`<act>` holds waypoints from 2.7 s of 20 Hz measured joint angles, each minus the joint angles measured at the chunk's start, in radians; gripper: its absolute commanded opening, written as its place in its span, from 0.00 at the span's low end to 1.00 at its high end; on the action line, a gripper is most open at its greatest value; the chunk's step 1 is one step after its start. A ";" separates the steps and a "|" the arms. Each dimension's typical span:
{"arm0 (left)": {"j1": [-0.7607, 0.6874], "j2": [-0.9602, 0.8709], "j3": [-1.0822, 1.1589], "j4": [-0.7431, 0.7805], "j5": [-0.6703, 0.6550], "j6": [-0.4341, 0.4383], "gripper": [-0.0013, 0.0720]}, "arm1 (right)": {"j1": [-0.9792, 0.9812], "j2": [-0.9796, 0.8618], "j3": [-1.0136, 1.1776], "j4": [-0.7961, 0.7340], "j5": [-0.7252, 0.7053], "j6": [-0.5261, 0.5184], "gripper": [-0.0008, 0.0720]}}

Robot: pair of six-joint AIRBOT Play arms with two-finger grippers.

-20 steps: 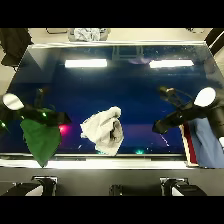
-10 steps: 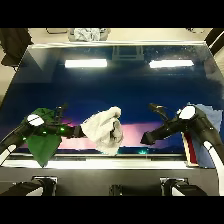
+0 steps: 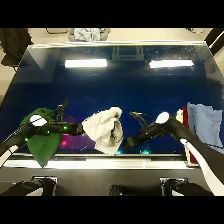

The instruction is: Fold the shirts.

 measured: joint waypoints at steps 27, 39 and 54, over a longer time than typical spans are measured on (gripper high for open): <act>0.290 0.327 1.014 0.090 0.000 -0.102 0.06 | -0.172 0.724 0.749 -0.818 -0.120 0.118 0.07; 0.320 0.349 1.284 0.077 0.025 -0.208 0.06 | -0.193 0.772 0.962 -0.871 -0.237 0.234 0.07; 0.180 -0.369 0.830 0.091 -0.043 -0.144 0.07 | -0.258 -0.142 0.966 -0.966 -0.245 0.646 0.07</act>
